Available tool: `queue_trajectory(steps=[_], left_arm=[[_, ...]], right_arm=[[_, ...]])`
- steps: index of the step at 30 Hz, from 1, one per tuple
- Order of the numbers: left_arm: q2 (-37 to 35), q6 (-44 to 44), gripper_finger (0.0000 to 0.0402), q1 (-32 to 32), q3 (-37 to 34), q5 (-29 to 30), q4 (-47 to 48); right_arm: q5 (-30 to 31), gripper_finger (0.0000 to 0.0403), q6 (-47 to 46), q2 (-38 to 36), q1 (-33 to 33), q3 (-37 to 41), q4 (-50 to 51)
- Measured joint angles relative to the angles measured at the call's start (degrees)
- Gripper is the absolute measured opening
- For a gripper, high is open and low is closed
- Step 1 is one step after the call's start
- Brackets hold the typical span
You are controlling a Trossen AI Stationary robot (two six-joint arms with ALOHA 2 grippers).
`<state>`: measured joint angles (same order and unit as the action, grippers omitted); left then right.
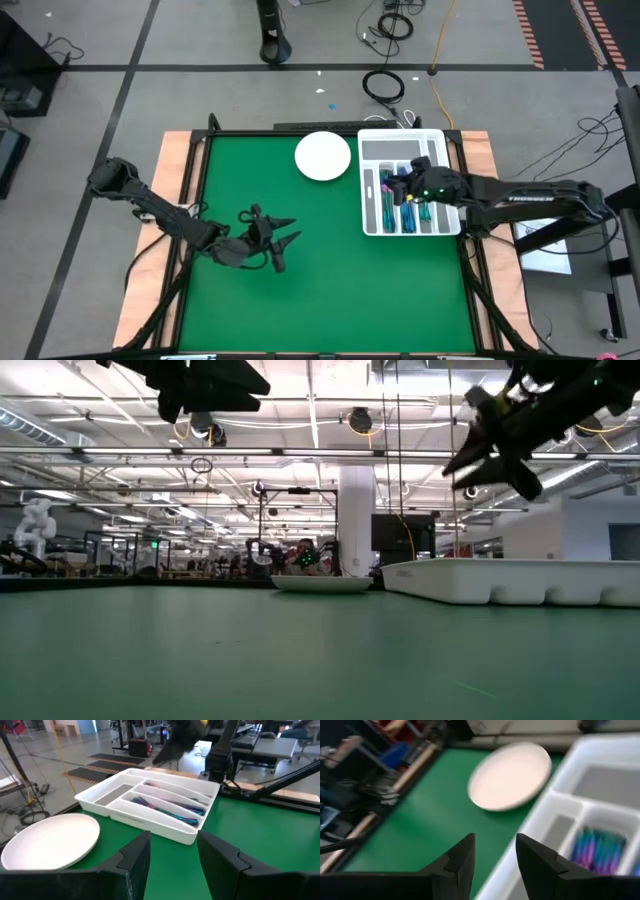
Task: Sort silverware
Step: Return to Home Position
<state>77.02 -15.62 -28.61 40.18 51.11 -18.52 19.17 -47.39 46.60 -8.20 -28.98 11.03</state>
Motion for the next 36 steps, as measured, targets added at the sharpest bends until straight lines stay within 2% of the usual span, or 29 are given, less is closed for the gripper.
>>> queue_trajectory(steps=[5, 10, 14, 17, 23, 26, 30, 36], left_arm=[[0.01, -4.77, 0.0164, 0.22, 0.02, -0.64, -1.6], [-1.09, 3.29, 0.0164, 1.83, 1.52, -9.59, -7.49], [-5.69, 10.12, 0.0164, 3.69, 2.58, -11.72, -7.12], [-12.04, 11.73, 0.0164, 4.83, 2.58, -11.96, -2.01], [-26.79, 11.49, 0.0164, 5.1, 2.58, -12.27, 17.94], [-32.41, 8.32, 0.0164, 4.51, 2.5, -13.65, 28.09], [-37.83, 4.28, 0.0164, 3.95, -0.44, -13.88, 33.35], [-44.48, 1.76, 0.0164, 3.46, -8.4, -13.37, 31.64]], right_arm=[[-0.03, 0.013, 7.6, -1.98, 1.97, -4.69, 0.08], [-0.03, 0.013, 16.21, -1.93, 5.47, -10.73, -0.12], [0.03, 0.013, 22.4, -2.09, 9.19, -13.76, -1.51], [0.06, 0.013, 25.98, -3.59, 12.04, -14.32, -2.93], [0.37, 0.013, 31.46, -8.29, 16.16, -14.35, 0.45], [0.76, 0.013, 32.81, -10.13, 17.64, -14.28, 2.87], [3.17, 0.013, 32.81, -11.96, 19.07, -12.21, 3.15], [5.13, 0.013, 30.67, -15.42, 19.73, -6.79, 2.61]])
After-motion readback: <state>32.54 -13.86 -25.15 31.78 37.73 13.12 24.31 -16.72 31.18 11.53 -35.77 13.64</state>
